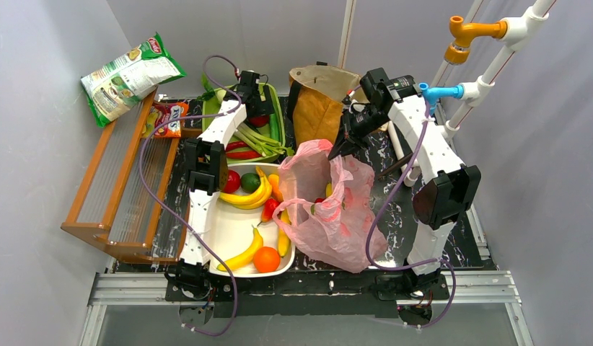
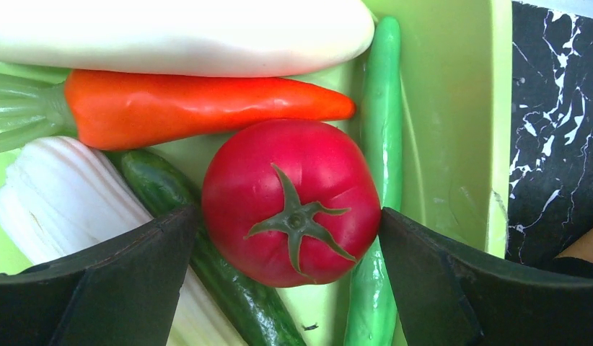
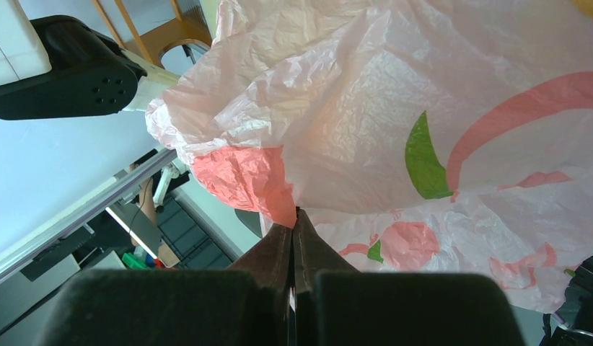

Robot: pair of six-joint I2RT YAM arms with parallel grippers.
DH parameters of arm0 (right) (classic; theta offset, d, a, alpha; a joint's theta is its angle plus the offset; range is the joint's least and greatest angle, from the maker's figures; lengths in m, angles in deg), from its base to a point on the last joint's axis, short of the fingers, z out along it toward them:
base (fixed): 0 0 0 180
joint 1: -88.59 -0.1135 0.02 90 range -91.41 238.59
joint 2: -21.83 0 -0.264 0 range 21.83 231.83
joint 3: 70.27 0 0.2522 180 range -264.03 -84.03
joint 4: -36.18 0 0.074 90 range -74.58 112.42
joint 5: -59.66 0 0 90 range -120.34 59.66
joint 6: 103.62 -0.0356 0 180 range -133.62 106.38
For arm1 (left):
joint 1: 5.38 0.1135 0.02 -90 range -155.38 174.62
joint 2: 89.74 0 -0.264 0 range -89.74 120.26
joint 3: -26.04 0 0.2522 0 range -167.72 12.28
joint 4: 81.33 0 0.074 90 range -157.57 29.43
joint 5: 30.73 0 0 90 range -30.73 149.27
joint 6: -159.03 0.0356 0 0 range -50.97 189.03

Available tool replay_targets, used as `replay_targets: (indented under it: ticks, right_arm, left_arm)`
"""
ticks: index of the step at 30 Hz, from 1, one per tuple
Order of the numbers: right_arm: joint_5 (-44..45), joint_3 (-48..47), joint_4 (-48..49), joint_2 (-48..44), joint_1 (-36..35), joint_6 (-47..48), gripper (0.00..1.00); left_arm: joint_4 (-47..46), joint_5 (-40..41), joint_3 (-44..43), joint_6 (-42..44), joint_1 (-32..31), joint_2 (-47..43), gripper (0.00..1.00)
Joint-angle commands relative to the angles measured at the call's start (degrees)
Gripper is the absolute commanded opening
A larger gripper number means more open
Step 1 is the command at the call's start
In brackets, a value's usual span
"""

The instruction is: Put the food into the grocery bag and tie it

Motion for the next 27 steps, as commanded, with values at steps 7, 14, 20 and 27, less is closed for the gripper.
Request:
replay_targets:
  ticks: [7,14,20,27]
  right_arm:
    - [-0.3,-2.2,-1.8,0.4,1.8,0.2,0.01]
    - [0.0,-2.1,-2.0,0.2,1.9,0.2,0.01]
    - [0.6,-2.1,-2.1,-0.1,1.9,0.2,0.01]
    - [0.4,-2.2,-1.9,-0.3,1.9,0.4,0.01]
  left_arm:
    - [1.4,-1.0,-1.8,2.4,0.4,0.0,0.90]
    - [1.5,-2.6,-2.4,3.2,0.4,0.3,0.71]
    - [0.0,-6.0,-2.0,3.6,0.4,-1.7,0.49]
    - [-2.7,-5.0,2.8,5.6,0.4,-7.8,0.41]
